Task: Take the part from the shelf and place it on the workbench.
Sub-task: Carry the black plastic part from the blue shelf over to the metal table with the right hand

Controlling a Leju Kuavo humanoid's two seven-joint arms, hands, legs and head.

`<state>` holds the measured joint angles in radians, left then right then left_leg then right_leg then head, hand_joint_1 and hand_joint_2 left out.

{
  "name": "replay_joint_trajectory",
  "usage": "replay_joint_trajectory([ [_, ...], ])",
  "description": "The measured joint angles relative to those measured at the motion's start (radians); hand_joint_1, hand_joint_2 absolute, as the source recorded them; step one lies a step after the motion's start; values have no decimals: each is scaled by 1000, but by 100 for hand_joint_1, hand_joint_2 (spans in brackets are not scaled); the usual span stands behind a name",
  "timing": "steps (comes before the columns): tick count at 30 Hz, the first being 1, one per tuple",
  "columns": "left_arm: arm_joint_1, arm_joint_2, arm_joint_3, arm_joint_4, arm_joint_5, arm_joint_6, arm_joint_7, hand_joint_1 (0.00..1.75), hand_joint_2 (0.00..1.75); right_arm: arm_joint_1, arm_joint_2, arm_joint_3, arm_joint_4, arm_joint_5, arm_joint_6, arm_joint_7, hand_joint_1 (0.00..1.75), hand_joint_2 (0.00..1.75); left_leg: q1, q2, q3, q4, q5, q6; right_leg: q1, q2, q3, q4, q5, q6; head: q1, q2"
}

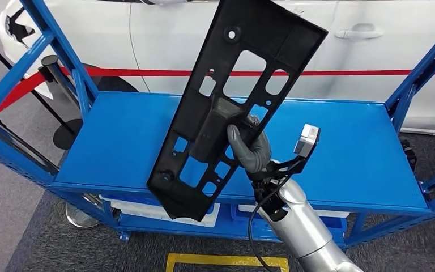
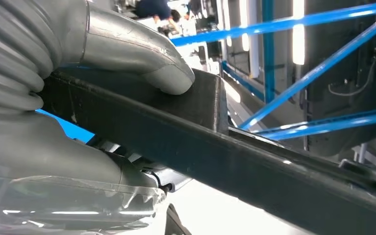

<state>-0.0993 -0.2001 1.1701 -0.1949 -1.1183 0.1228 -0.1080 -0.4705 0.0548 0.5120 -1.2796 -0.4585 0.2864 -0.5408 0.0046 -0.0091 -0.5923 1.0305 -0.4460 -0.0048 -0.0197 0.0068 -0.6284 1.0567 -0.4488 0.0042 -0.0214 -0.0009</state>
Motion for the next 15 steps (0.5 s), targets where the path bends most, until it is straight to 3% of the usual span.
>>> replay_joint_trajectory([
  [2,0,0,3,0,3,0,1,0,175,17,11,3,0,5,15,5,175,175,4,1,-9,21,-24,-9,0,-2,-4,-5,8,-15,-1,0],
  [3,0,0,4,0,4,0,1,0,175,23,17,4,0,9,18,8,175,175,5,2,-22,56,-55,-13,-1,-3,-8,-7,12,-22,-2,0],
  [5,0,0,7,0,5,0,1,0,175,31,25,4,1,12,24,11,175,175,6,3,-60,173,-135,-19,1,-7,-18,-7,21,-30,-3,0],
  [7,0,0,8,0,5,0,3,0,175,40,27,4,3,15,38,14,175,175,7,3,-80,261,-178,-20,6,-10,-31,-6,30,-33,-3,0],
  [8,0,0,8,0,5,0,4,0,175,47,29,4,4,16,51,15,175,175,6,3,-65,255,-173,-17,8,-11,-37,-6,35,-33,-3,0],
  [9,0,0,9,0,5,0,6,0,175,54,32,3,5,17,69,15,175,175,5,3,-31,211,-153,-13,9,-11,-43,-6,41,-33,-3,0],
  [11,-2,2,9,0,5,-1,10,0,175,65,44,0,4,17,122,15,175,175,0,4,60,68,-107,0,11,-10,-51,-6,53,-29,-3,0],
  [12,-5,3,9,0,5,-1,11,0,175,69,50,-1,3,15,156,16,175,175,-4,4,91,14,-93,5,11,-10,-53,-7,59,-25,-3,0],
  [13,-7,4,9,0,4,-2,13,0,175,73,56,-3,0,12,191,18,175,175,-8,4,106,-17,-87,10,10,-11,-54,-8,65,-19,-3,0],
  [15,-8,5,9,0,2,-4,16,0,175,88,66,-5,-8,7,254,28,175,175,-15,4,104,-29,-75,16,6,-13,-54,-16,81,-5,-3,0],
])
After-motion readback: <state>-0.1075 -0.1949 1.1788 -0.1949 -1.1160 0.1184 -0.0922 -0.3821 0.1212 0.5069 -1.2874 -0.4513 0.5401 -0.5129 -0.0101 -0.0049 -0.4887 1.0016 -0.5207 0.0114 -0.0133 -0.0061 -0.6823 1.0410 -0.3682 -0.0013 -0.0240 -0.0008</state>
